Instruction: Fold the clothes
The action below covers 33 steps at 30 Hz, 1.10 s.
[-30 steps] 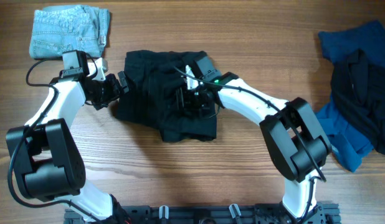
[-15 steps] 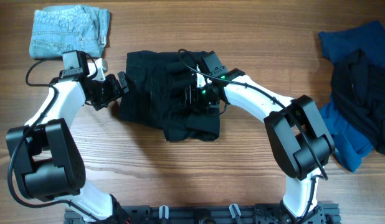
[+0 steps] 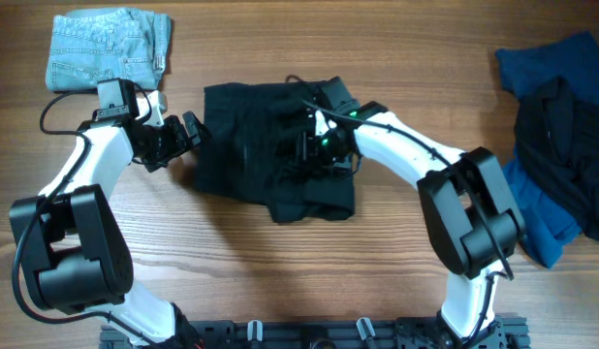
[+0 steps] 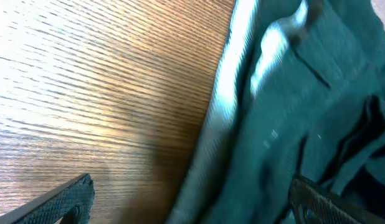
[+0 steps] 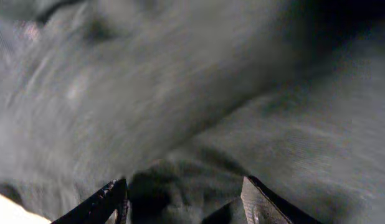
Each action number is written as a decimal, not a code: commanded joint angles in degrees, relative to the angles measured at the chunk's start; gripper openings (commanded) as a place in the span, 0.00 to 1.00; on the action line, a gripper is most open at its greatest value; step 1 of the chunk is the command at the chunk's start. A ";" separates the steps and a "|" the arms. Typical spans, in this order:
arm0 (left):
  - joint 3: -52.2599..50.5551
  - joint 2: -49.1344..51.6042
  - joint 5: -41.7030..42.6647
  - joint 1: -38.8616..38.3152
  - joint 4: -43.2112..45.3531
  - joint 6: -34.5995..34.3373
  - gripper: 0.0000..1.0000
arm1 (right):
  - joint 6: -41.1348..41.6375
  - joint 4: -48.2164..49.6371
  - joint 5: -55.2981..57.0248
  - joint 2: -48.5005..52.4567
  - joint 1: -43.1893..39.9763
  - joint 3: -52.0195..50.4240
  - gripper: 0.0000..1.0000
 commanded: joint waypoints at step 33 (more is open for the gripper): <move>-7.91 0.74 19.23 -3.69 2.56 2.71 1.00 | -8.85 -7.98 6.80 -16.09 -8.07 -0.94 0.62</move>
